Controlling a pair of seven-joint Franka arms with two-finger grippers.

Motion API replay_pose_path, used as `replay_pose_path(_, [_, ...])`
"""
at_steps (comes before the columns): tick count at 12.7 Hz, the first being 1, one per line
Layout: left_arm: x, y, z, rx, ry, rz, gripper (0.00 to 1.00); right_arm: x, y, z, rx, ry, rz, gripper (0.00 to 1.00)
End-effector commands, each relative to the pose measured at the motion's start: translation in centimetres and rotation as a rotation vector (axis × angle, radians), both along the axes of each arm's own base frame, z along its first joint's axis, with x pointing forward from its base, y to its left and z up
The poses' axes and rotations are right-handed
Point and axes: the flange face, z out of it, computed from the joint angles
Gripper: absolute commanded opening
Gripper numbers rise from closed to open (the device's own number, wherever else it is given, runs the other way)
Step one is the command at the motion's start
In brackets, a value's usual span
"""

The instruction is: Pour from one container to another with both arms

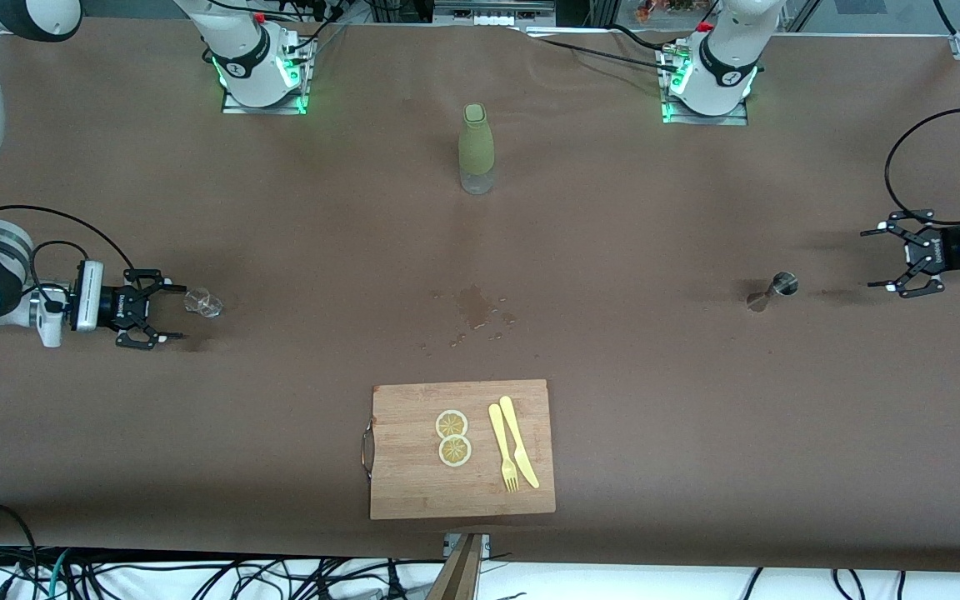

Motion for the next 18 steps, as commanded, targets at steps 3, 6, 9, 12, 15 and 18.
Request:
replay_pose_path(3, [1.1,-1.8,-4.1,-0.105,-0.102,-0.039,1.0,-1.1,1.6,-1.7,0.022,0.021,0.032,1.0])
replay_pose_path(6, [1.7,-4.4,-6.9,-0.133,-0.113,-0.062,0.99,-1.3,1.6,-1.9,0.013,0.028,0.044,0.98])
replay_pose_path(9, [2.3,-6.4,-8.7,-0.171,-0.131,-0.073,0.99,-1.3,1.6,-1.9,0.004,0.033,0.054,0.79])
replay_pose_path(12, [2.9,-7.6,-9.8,-0.19,-0.161,-0.07,0.99,-1.3,1.8,-1.9,-0.005,0.04,0.066,0.58])
replay_pose_path(15, [3.3,-8.6,-10.9,-0.206,-0.195,-0.061,0.99,-0.8,2.6,-1.7,-0.009,0.039,0.078,0.37])
replay_pose_path(18, [4.1,-10.7,-12.3,-0.237,-0.235,-0.058,0.98,-0.3,3.4,-1.1,-0.013,0.03,0.094,0.19])
